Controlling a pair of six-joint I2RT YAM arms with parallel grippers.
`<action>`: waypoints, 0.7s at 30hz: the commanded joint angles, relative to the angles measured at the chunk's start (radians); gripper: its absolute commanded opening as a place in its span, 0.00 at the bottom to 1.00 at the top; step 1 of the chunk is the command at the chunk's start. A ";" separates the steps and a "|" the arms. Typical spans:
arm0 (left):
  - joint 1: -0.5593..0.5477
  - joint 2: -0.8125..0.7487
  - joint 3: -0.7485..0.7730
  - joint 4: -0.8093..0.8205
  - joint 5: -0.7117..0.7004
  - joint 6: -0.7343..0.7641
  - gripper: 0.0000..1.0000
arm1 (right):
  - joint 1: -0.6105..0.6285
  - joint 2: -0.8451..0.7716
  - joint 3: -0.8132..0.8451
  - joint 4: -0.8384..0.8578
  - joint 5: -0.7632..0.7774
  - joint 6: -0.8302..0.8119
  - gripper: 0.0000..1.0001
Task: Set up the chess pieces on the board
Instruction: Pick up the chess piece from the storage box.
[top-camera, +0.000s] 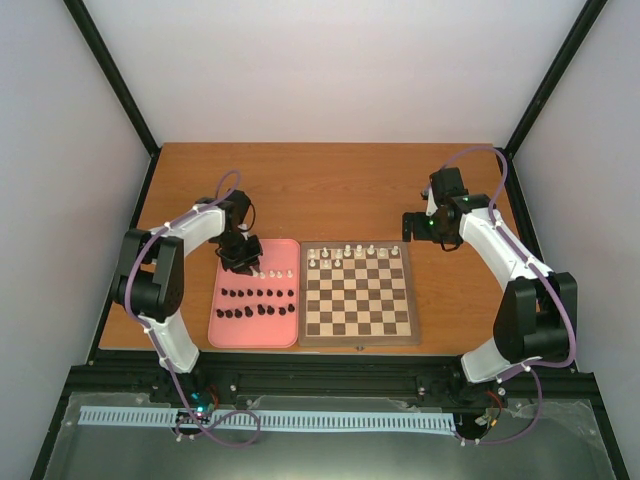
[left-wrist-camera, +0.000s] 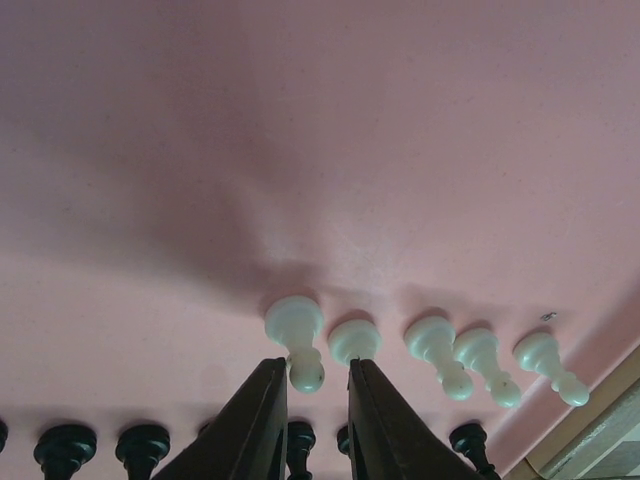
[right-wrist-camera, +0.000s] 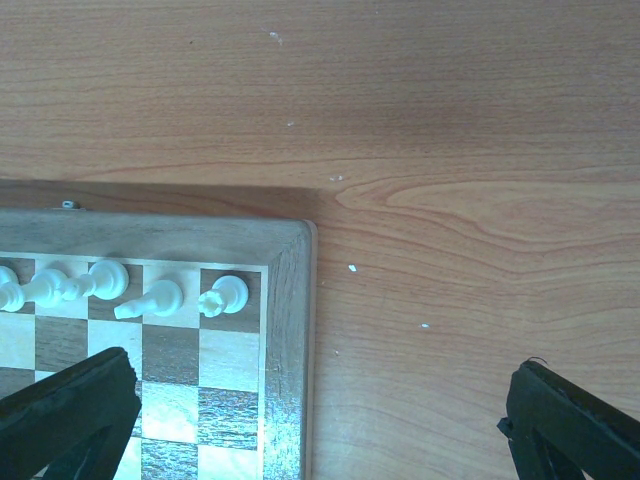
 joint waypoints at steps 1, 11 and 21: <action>0.004 0.014 0.018 -0.001 -0.001 0.002 0.21 | 0.006 0.015 -0.008 0.004 0.003 -0.011 1.00; 0.005 0.028 0.012 0.002 -0.020 0.013 0.22 | 0.006 0.012 -0.009 0.002 0.005 -0.014 1.00; 0.005 0.051 0.036 -0.001 -0.032 0.026 0.08 | 0.006 0.012 -0.012 0.005 0.005 -0.013 1.00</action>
